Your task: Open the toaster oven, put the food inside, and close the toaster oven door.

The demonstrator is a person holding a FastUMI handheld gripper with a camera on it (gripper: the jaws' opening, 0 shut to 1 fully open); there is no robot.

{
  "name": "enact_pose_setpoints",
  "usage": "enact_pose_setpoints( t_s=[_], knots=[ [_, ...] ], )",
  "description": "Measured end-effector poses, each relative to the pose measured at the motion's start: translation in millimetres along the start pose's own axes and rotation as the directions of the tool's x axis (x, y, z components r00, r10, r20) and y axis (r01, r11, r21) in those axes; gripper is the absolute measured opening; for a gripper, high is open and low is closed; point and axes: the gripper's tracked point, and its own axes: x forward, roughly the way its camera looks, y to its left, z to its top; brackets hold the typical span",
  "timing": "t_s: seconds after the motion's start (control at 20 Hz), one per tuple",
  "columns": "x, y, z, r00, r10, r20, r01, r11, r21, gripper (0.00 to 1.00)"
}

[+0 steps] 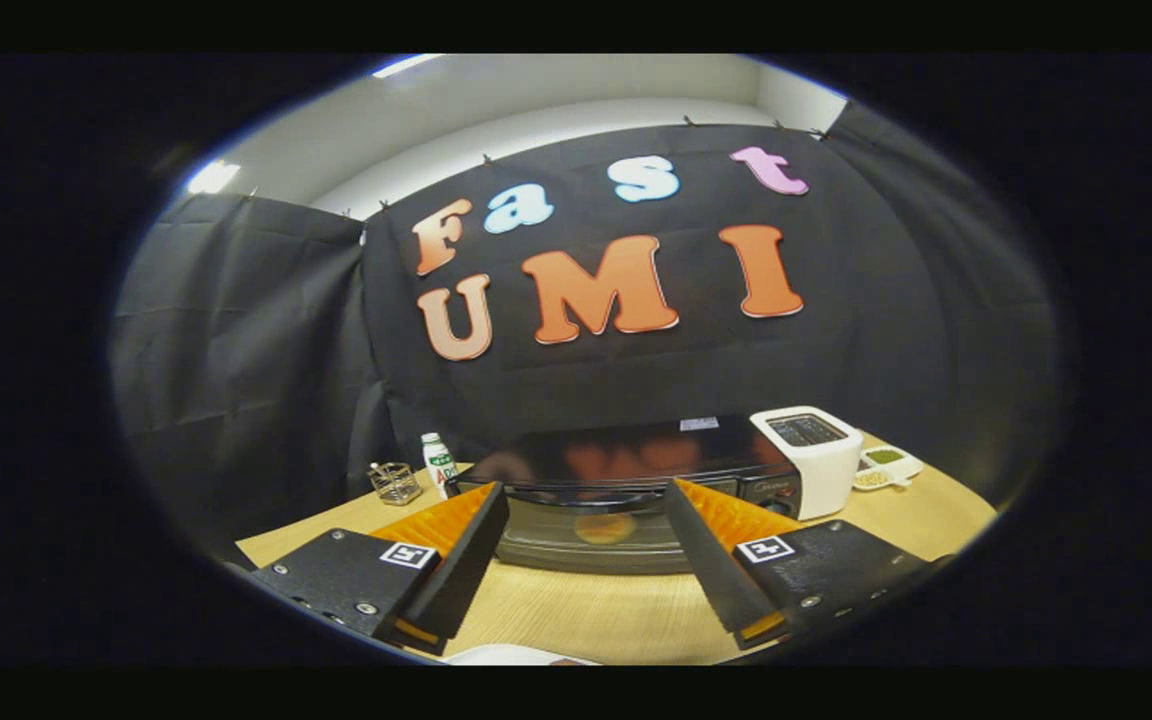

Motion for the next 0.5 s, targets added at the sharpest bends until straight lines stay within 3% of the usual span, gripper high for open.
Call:
enact_pose_setpoints(
  t_s=[0.25, 0.5],
  knots=[
    [-25, 24, 16, 0.991, 0.044, 0.127, -0.024, 0.988, -0.150, 0.97],
    [-34, 26, 2, 0.989, 0.024, 0.144, 0.017, 0.961, -0.275, 0.97]
  ],
)
